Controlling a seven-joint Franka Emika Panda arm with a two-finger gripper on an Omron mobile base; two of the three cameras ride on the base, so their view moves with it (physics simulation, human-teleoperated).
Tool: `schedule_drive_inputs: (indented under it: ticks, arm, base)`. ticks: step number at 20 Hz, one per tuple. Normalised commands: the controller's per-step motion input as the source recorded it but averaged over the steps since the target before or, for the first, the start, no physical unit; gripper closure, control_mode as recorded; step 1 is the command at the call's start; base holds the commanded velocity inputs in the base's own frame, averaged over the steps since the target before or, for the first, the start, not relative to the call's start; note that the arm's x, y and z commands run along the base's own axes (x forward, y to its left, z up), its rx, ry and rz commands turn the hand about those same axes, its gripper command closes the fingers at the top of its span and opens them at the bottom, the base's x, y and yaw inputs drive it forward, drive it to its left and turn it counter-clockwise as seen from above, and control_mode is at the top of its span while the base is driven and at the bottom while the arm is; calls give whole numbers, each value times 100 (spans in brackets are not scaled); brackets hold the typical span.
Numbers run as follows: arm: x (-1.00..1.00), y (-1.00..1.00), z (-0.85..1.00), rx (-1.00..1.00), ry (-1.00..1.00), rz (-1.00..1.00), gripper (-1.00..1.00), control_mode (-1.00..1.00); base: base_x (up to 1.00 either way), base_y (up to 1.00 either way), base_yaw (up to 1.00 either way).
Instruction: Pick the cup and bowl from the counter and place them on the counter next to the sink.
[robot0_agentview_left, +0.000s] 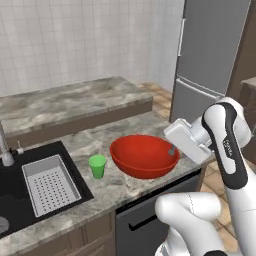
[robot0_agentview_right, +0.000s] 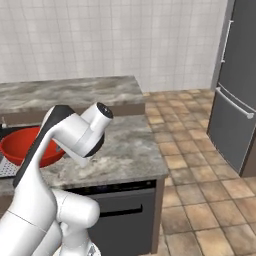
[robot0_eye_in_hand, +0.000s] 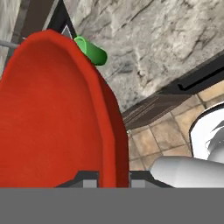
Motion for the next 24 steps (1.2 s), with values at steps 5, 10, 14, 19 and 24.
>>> schedule_drive_inputs:
  ticks: [5,10,14,19,24]
  arm:
    - [0,0,0,0,0,0,100,100]
    - [0,0,0,0,0,0,100,100]
    - [0,0,0,0,0,0,100,100]
    - [0,0,0,0,0,0,100,100]
    - [0,0,0,0,0,0,100,100]
  base:
    - [25,-69,-18]
    - [0,-28,1]
    - [3,1,7]
    - [5,22,14]
    - [1,1,2]
